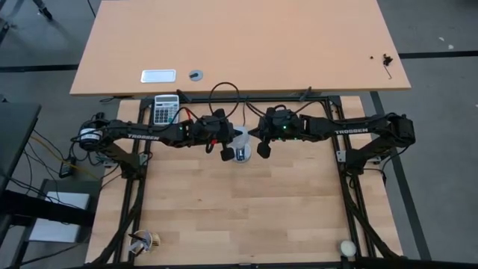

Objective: Screw lightbulb
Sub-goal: Insert the lightbulb into the lamp

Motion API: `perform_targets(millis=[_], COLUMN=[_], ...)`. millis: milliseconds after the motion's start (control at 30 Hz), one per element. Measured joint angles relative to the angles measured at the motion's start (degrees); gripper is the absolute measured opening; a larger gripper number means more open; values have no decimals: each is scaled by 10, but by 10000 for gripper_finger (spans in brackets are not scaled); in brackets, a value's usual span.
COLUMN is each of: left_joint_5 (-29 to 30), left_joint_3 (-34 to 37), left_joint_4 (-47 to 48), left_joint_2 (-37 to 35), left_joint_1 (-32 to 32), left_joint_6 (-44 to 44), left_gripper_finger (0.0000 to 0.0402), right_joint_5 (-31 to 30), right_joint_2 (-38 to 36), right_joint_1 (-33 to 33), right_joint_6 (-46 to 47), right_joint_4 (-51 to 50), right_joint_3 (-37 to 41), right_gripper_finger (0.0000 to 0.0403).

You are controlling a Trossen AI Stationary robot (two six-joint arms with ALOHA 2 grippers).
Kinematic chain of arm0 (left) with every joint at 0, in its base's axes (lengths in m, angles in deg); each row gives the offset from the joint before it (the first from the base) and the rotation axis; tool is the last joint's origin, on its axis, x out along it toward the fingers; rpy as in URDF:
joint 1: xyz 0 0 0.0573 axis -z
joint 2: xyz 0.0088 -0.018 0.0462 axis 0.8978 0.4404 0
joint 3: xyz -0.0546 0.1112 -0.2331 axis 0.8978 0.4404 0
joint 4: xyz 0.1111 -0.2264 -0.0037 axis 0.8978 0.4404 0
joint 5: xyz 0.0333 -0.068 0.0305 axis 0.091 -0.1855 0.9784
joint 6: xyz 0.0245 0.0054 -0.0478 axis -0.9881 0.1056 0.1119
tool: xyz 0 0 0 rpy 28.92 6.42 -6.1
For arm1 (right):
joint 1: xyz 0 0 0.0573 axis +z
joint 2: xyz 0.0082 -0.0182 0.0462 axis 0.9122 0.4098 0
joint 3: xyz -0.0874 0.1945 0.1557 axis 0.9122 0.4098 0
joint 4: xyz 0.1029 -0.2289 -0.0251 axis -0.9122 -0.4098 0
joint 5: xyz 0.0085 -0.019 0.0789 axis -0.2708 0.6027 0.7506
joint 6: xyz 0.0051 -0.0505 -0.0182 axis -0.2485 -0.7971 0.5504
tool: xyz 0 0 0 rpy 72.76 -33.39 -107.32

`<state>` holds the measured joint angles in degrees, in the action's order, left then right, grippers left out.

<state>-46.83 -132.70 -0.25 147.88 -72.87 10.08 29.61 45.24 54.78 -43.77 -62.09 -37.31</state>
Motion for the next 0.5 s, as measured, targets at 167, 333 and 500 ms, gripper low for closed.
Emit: perform_targets(millis=[167,333,500], left_joint_5=[-7,-8,-6], left_joint_3=[0,0,1], left_joint_4=[-1,-2,3], left_joint_2=[0,0,-1], left_joint_1=[0,0,0], left_joint_6=[0,0,0], left_gripper_finger=[0,0,0], right_joint_5=[-8,18,40], right_joint_2=[1,9,30], right_joint_1=[-3,-3,-5], right_joint_6=[0,8,15], right_joint_4=[1,3,14], right_joint_3=[0,0,-2], right_gripper_finger=[9,9,9])
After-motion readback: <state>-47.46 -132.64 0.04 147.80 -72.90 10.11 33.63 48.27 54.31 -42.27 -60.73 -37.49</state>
